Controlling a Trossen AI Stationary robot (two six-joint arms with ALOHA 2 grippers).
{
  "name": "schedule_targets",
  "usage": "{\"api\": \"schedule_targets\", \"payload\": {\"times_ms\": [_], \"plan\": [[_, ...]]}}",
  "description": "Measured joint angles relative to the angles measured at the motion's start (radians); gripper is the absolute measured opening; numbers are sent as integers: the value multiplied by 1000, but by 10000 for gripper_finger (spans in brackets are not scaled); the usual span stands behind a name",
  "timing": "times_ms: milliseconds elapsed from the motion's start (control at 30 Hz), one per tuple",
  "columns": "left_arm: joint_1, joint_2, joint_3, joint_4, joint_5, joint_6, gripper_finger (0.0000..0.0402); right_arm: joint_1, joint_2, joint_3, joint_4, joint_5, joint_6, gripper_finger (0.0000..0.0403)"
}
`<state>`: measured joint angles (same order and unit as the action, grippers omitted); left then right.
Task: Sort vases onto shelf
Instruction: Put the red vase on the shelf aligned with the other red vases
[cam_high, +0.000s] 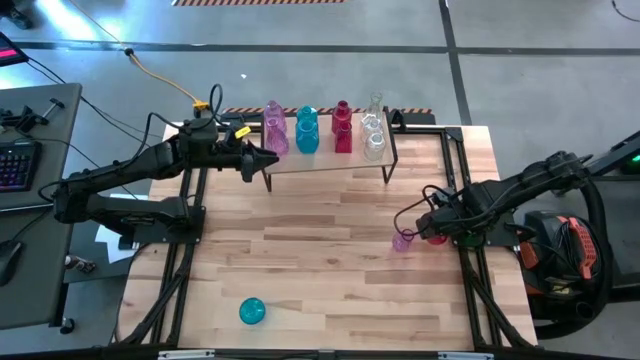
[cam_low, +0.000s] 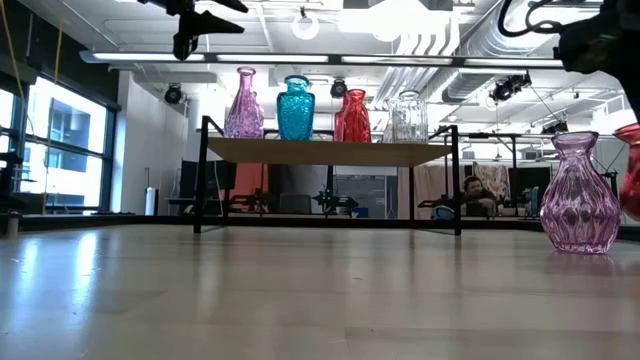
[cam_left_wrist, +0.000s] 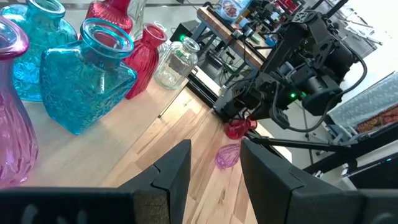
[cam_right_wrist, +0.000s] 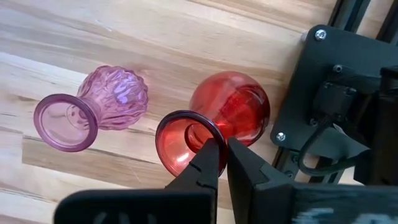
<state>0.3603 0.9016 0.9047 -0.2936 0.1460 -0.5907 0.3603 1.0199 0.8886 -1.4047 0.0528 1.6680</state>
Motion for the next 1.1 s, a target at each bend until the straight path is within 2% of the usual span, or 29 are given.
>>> {"api": "schedule_targets", "payload": {"times_ms": [433,867,1100], "plan": [[0,0,0,-1,1,0,131,0,0,19,-1,-1,0,0],[0,0,0,-1,1,0,131,0,0,198,-89,179,0,0],[0,0,0,-1,1,0,131,-1,0,250,-97,238,-1,0]]}}
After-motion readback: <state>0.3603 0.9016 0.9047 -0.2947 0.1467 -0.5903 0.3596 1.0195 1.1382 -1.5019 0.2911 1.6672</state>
